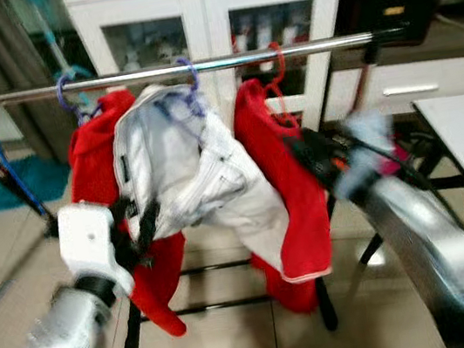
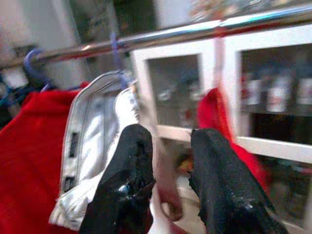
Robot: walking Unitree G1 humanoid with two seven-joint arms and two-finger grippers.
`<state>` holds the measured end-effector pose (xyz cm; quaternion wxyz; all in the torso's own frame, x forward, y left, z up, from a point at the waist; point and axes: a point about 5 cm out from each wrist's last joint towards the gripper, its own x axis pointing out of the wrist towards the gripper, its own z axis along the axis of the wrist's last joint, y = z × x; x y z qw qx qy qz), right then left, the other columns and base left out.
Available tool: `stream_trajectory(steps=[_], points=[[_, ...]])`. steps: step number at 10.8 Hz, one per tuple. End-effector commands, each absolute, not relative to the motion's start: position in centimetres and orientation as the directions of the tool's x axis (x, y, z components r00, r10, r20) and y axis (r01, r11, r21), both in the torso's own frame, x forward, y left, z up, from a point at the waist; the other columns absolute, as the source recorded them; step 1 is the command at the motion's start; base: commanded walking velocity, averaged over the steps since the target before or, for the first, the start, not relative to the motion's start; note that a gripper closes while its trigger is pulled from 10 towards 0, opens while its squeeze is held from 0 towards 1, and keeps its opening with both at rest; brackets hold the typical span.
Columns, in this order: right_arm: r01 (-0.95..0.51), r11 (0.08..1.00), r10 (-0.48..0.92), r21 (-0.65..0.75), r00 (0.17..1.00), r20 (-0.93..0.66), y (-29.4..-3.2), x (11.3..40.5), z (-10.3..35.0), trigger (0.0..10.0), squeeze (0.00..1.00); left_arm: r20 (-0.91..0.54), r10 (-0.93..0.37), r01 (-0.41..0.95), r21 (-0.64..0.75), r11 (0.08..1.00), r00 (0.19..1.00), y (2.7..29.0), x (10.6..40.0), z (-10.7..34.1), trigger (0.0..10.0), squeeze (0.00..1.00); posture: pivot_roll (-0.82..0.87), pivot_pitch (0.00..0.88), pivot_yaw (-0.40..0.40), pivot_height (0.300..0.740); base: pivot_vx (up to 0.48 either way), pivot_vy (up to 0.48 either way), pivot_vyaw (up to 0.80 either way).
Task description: Hang hanger
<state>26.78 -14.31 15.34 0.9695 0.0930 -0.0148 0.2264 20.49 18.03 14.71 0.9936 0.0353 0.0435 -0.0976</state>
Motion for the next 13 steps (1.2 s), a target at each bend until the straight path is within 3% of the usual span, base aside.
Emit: stream_trajectory(steps=[1, 2, 12, 13], points=[[-0.383, 0.908, 0.380, 0.167, 0.923, 0.052, -14.8, 26.1, 15.2, 10.0, 0.00, -0.100, -0.173, 0.180, 0.070, 0.981, 0.980, 17.8, 20.3, 14.3, 10.0, 0.00, -0.01, 0.000, 0.061, 0.740, 0.000, 0.000, 0.00], [-0.329, 0.928, 0.334, 0.173, 0.942, -0.006, -15.0, 25.2, 14.6, 10.0, 0.00, -0.101, -0.164, 0.170, 0.056, 0.984, 0.981, 17.6, 20.1, 14.1, 10.0, 0.00, -0.01, 0.000, 0.060, 0.740, 0.000, 0.000, 0.00], [-0.329, 0.928, 0.334, 0.173, 0.942, -0.006, -15.0, 25.2, 14.6, 10.0, 0.00, -0.101, -0.164, 0.170, 0.056, 0.984, 0.981, 17.6, 20.1, 14.1, 10.0, 0.00, -0.01, 0.000, 0.060, 0.740, 0.000, 0.000, 0.00], [-0.295, 0.942, 0.311, 0.159, 0.947, -0.086, -15.2, 25.0, 14.4, 10.0, 0.00, -0.098, -0.175, 0.179, 0.038, 0.983, 0.980, 16.8, 20.3, 13.8, 10.0, 0.00, -0.01, 0.000, 0.009, 0.740, 0.000, 0.000, 0.00]])
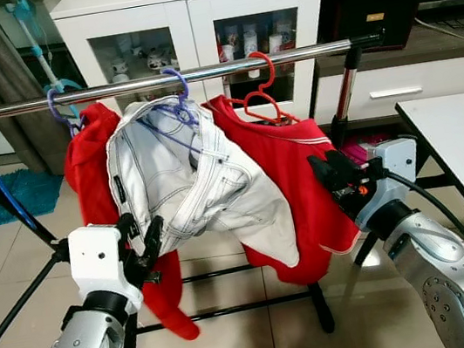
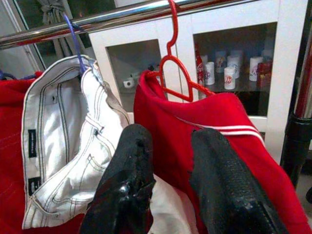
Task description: Hang hanger
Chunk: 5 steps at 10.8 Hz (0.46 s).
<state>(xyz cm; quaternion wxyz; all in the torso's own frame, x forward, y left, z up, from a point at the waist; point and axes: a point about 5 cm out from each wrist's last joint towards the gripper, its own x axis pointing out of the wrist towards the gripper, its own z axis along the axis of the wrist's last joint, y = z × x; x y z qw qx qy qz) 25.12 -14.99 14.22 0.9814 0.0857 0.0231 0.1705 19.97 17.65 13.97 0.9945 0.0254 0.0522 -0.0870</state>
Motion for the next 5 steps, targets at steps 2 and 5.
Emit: stream_trajectory(steps=[2, 5], points=[[-0.298, 0.946, 0.315, 0.129, 0.939, -0.139, -15.54, 25.74, 14.24, 10.0, 0.00, -0.097, -0.218, 0.222, 0.031, 0.975, 0.971, 15.59, 20.68, 13.72, 10.0, 0.00, -0.01, 0.000, 0.006, 0.740, 0.000, 0.000, 0.00], [-0.303, 0.944, 0.320, 0.129, 0.937, -0.142, -15.41, 25.66, 14.20, 10.0, 0.00, -0.106, -0.229, 0.234, 0.041, 0.971, 0.968, 15.56, 20.52, 13.56, 10.0, 0.00, -0.01, 0.000, 0.007, 0.740, 0.000, 0.000, 0.00]])
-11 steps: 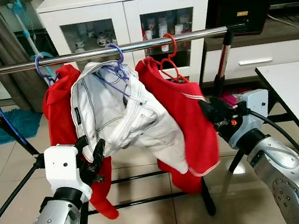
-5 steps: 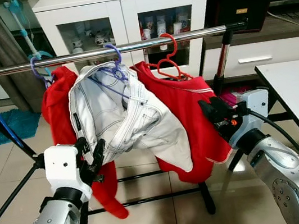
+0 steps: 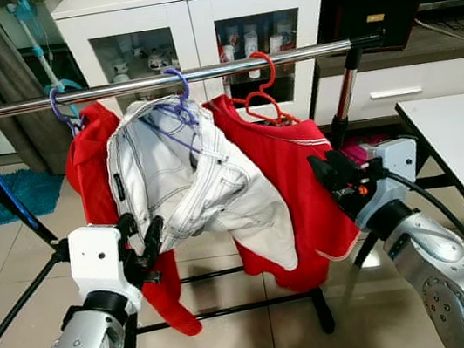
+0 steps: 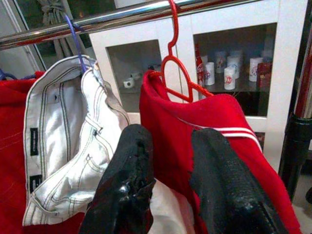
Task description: Hang hanger
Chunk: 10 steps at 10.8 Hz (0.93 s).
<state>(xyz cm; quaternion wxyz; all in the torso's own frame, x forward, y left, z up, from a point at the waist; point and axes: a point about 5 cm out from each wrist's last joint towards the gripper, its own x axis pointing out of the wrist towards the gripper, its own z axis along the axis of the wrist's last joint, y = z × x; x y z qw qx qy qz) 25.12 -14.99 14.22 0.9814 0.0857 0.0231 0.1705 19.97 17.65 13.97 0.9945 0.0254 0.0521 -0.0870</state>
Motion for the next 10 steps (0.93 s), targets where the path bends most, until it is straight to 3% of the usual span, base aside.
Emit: stream_trajectory(steps=[1, 10], points=[[-0.304, 0.944, 0.321, 0.130, 0.936, -0.143, -15.38, 25.72, 14.19, 10.0, 0.00, -0.106, -0.229, 0.235, 0.044, 0.971, 0.968, 15.62, 20.59, 13.59, 10.0, 0.00, -0.01, 0.000, 0.008, 0.740, 0.000, 0.000, 0.00], [-0.304, 0.944, 0.321, 0.130, 0.936, -0.143, -15.38, 25.72, 14.19, 10.0, 0.00, -0.106, -0.229, 0.235, 0.044, 0.971, 0.968, 15.62, 20.59, 13.59, 10.0, 0.00, -0.01, 0.000, 0.008, 0.740, 0.000, 0.000, 0.00]])
